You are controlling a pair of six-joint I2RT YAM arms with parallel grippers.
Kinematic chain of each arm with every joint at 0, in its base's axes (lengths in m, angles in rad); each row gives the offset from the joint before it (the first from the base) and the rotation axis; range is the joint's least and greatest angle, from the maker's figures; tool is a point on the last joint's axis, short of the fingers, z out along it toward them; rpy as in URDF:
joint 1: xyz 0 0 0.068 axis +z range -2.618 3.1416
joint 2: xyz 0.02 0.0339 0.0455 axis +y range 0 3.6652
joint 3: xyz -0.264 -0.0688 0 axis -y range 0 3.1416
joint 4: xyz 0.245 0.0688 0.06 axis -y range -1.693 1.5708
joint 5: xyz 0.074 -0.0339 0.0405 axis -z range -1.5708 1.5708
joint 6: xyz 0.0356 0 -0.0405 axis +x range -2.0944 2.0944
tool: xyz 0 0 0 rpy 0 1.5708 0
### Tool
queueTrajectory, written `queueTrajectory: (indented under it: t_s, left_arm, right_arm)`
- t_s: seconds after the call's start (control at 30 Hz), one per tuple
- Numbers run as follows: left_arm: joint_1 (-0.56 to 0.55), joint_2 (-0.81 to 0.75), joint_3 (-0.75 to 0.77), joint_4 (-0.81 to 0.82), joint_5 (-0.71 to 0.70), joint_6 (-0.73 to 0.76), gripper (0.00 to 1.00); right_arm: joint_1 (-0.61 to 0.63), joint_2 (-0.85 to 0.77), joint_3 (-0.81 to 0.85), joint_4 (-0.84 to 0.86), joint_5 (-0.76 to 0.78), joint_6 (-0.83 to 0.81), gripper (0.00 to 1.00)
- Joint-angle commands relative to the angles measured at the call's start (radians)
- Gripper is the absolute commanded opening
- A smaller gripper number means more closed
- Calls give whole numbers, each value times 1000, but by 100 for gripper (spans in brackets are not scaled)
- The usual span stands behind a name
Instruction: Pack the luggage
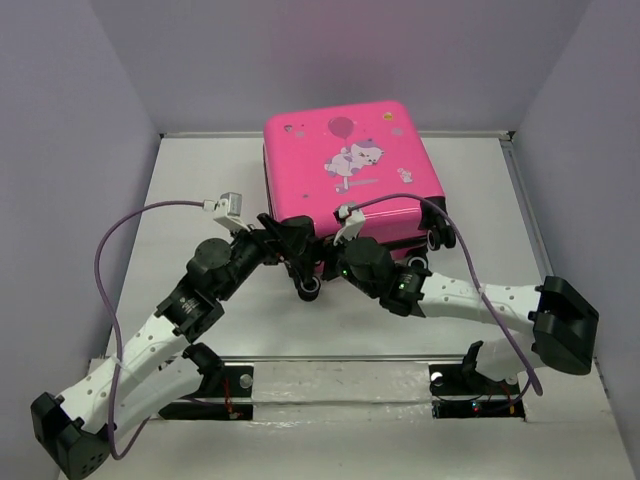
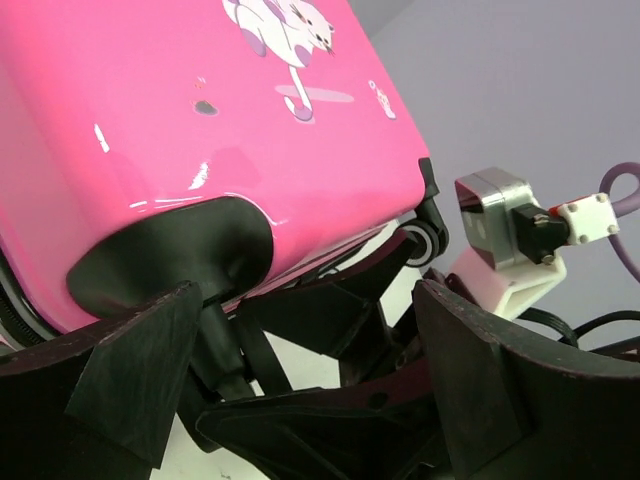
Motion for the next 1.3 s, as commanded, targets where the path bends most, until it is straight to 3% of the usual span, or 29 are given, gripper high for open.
queueTrajectory:
  t_s: [0.0, 0.13, 0.43, 0.5, 0.53, 0.63, 0.73, 0.87, 1.27]
  left_arm:
    - [-11, -37, 28, 29, -17, 27, 99]
    - [-11, -116, 16, -53, -87, 40, 96]
    - [-12, -202, -104, -156, -64, -12, 92]
    - [-11, -247, -127, -158, -74, -33, 78]
    - [-12, -274, -151, -160, -75, -41, 62]
    - [-11, -294, -191, -160, -66, -73, 33]
    - [-11, -276, -213, -157, -61, -81, 18]
    - [-11, -210, -224, -146, -81, -78, 12]
    - [-9, -74, -217, -5, -22, -72, 9]
  right_arm:
    - [-4, 31, 42, 84, -105, 16, 99]
    - [-4, 16, 23, 113, -105, 36, 99]
    - [-22, 42, 26, 109, -82, 106, 100]
    - [-22, 47, 24, 113, -65, 114, 100]
    - [-22, 48, 24, 113, -60, 123, 100]
    - [-31, 48, 19, 110, -62, 139, 100]
    - [-40, 31, 6, 112, -57, 145, 100]
    - [-40, -4, -10, 110, -60, 137, 100]
    - [-50, 22, 32, 120, -117, 114, 100]
